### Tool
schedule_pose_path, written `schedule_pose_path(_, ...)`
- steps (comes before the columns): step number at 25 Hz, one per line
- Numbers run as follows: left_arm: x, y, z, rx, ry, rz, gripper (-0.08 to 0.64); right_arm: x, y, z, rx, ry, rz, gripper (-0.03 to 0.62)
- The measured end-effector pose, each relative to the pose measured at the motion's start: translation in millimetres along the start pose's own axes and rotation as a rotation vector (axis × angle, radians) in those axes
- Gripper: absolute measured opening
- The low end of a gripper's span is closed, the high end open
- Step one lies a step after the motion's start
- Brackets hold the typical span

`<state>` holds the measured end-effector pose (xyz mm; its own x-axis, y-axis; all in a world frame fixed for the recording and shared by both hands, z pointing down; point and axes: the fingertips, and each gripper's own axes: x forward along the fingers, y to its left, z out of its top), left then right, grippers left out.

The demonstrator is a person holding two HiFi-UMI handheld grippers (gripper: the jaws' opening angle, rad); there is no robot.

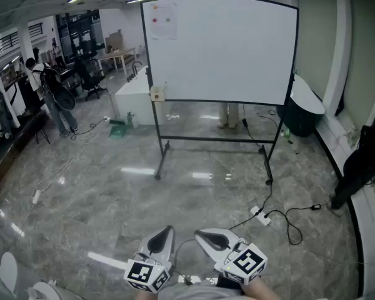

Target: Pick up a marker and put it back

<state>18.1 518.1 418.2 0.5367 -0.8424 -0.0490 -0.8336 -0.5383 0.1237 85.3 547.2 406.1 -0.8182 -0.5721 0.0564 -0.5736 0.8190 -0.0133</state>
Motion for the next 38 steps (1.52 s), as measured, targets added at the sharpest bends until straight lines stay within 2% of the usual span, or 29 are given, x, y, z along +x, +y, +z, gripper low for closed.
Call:
schedule_pose_path(11,16.5,-3.5,1.6,0.021,-0.014,0.014,0.000,-2.5,-17.4,-0.5,-0.015,-0.012,0.019,0.001)
schedule_pose_path(21,33.3,7.5,-1.8,-0.014,-0.018,0.037,0.000,5.1,-26.7,-0.1,-0.057,-0.012,0.080,0.002)
schedule_pose_path(29,87.5,31.2,-0.4,-0.024,-0.026,-0.005,0.000,33.2,-75.5,-1.1,-0.034,0.019,0.055,0.002)
schedule_pose_path(35,142.9,67.6,12.6,-0.011,-0.054,-0.043,0.000,74.9,-124.6,5.6,-0.050,0.013,0.036,0.002)
schedule_pose_path(38,170.2,90.6,10.0,-0.010,-0.037,-0.063,0.000,104.3,-153.3,0.6,-0.030,0.027,0.021,0.002)
